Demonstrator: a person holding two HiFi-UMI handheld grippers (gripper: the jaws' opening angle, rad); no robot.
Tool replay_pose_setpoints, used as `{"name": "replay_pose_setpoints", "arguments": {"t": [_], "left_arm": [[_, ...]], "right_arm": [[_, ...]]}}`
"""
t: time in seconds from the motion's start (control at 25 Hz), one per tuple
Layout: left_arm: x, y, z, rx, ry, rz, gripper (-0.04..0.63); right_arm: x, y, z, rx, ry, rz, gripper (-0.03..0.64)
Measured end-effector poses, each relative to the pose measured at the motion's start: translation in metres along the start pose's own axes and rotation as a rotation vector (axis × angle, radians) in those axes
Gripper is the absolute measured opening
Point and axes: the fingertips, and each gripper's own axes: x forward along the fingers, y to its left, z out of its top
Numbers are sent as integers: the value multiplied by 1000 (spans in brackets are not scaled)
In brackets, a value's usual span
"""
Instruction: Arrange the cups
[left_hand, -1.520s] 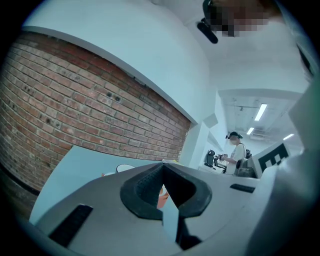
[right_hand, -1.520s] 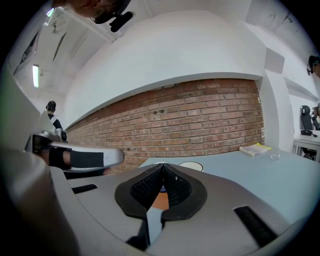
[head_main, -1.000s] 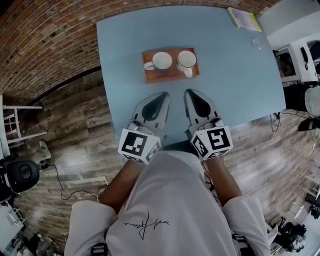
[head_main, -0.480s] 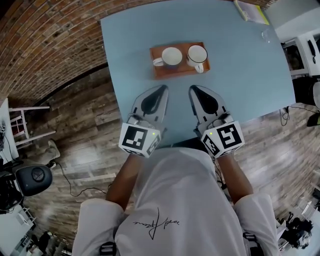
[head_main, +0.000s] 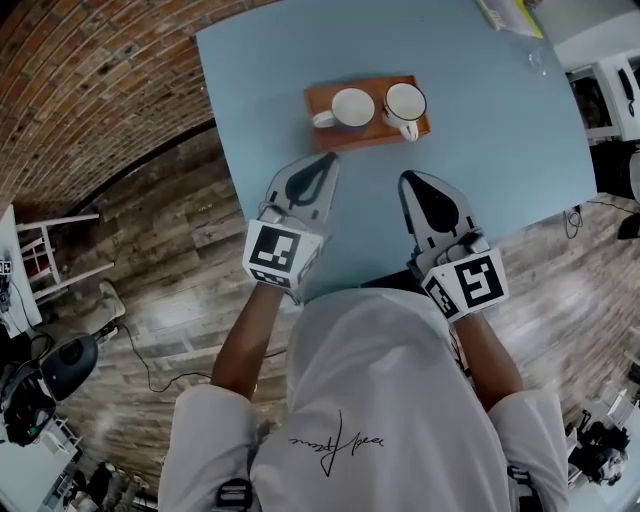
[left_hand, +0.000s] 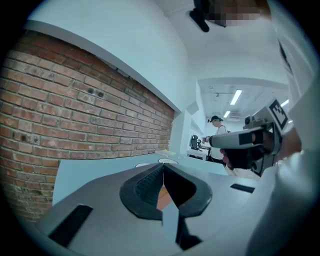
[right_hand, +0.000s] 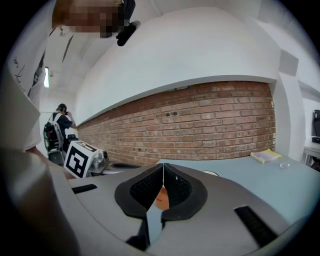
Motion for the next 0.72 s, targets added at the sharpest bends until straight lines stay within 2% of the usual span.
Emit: {"name": "replay_pose_setpoints", "arguments": {"t": [0.44, 0.72], "left_arm": [[14, 24, -15, 49, 34, -110, 9], [23, 50, -24, 35, 36, -82, 11]], "right_arm": [[9, -10, -8, 22, 39, -4, 21], [15, -18, -11, -4, 49, -19, 21]]}}
